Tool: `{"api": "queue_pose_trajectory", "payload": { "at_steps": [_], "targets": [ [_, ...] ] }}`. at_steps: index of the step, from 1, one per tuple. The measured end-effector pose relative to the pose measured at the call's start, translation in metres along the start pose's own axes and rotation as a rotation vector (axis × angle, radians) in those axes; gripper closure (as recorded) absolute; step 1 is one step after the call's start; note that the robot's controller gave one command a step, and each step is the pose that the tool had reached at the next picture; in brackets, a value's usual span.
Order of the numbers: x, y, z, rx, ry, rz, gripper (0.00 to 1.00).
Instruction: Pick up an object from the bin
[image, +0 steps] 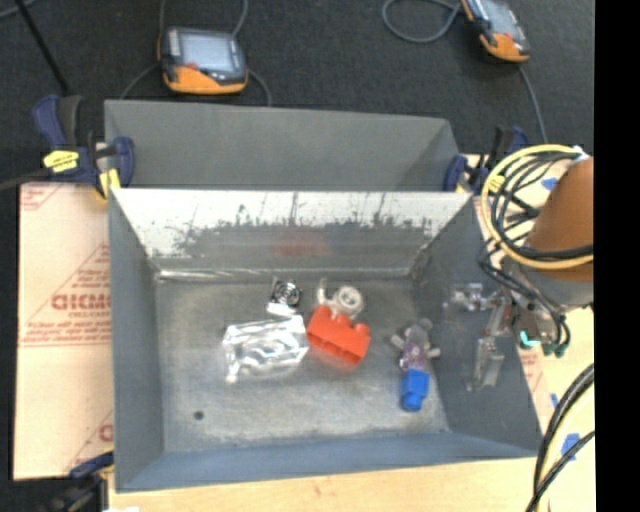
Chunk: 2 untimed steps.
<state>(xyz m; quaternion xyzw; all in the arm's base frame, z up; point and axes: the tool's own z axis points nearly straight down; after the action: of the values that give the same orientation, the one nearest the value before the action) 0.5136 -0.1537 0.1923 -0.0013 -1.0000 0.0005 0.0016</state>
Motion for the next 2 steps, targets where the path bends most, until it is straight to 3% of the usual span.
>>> {"api": "queue_pose_trajectory", "payload": {
  "at_steps": [1, 2],
  "targets": [
    [-0.012, 0.010, 0.116, 0.001, -0.007, -0.363, 0.00],
    [-0.041, 0.037, 0.120, 0.005, -0.011, -0.733, 0.00]
  ]
}}
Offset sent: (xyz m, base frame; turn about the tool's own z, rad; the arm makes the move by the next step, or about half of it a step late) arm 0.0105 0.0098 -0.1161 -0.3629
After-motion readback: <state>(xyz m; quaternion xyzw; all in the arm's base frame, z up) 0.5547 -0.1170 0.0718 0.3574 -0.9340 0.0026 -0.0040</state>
